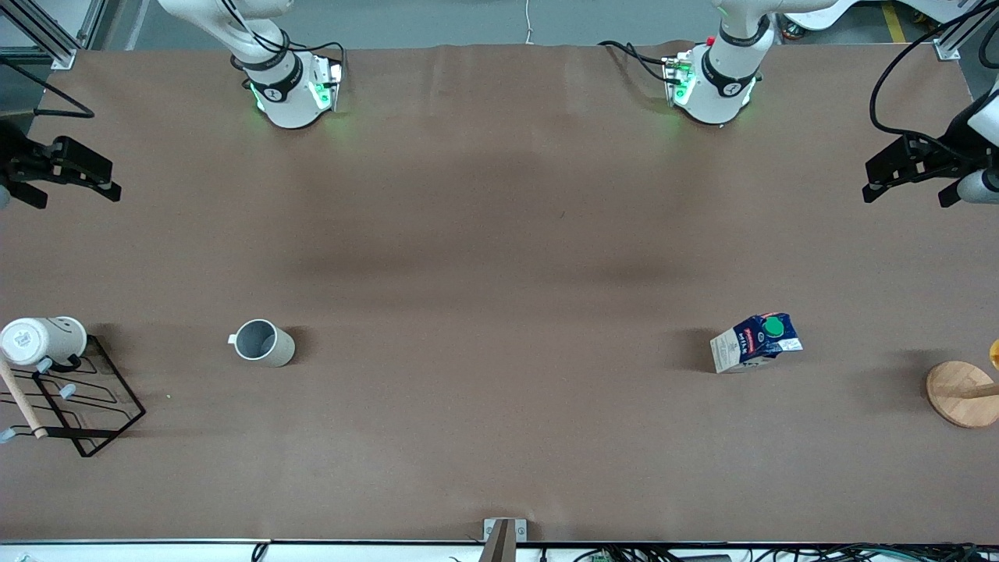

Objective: Place milk next to cup
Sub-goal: 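Reach the right gripper to the mug while the left gripper reaches the milk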

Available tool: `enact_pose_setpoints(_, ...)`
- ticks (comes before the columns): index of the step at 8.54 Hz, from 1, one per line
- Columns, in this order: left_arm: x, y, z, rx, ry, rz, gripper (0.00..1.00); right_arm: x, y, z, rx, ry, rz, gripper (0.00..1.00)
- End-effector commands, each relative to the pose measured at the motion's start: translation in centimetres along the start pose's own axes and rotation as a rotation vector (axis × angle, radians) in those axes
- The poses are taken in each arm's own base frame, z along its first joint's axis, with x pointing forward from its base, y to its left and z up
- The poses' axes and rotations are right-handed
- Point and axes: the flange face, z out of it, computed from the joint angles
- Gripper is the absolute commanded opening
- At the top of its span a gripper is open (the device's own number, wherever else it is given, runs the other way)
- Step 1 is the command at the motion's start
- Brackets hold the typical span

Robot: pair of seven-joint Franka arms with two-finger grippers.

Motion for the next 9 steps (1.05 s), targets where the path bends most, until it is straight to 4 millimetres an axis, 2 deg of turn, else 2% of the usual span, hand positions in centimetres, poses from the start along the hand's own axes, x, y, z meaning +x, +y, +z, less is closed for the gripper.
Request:
enact_pose_setpoints(1,0.2,-0.3,-1.2,-0.013,0.012,0.012,1.0,1.2,-0.9,5.7,0.003,0.01,-0.002,1.0)
enact_pose_setpoints(3,0.2,-0.4,-1.1,-0.016,0.009,-0.007,1.0,3.7,-1.5,12.6,0.0,0.019,-0.011,1.0)
enact_pose_setpoints(4,0.2,-0.5,-1.1,-0.016,0.009,-0.006,1.0,4.7,-1.6,15.1,0.018,0.021,-0.004,1.0)
enact_pose_setpoints(5,0.2,-0.5,-0.8,-0.015,0.002,-0.009,1.0,5.2,-1.9,16.2,0.023,0.022,0.002,1.0)
enact_pose_setpoints(7,2.8,-0.3,1.8,-0.014,0.043,-0.004,1.0,7.2,-4.5,19.9,0.028,0.036,0.031,1.0)
enact_pose_setpoints(8,3.2,-0.4,2.6,-0.013,0.039,-0.006,1.0,7.9,-5.4,21.5,0.027,0.036,0.02,1.0)
enact_pose_setpoints(9,3.5,-0.8,4.4,-0.018,0.006,-0.005,1.0,8.3,-5.6,23.2,0.027,0.03,0.02,1.0)
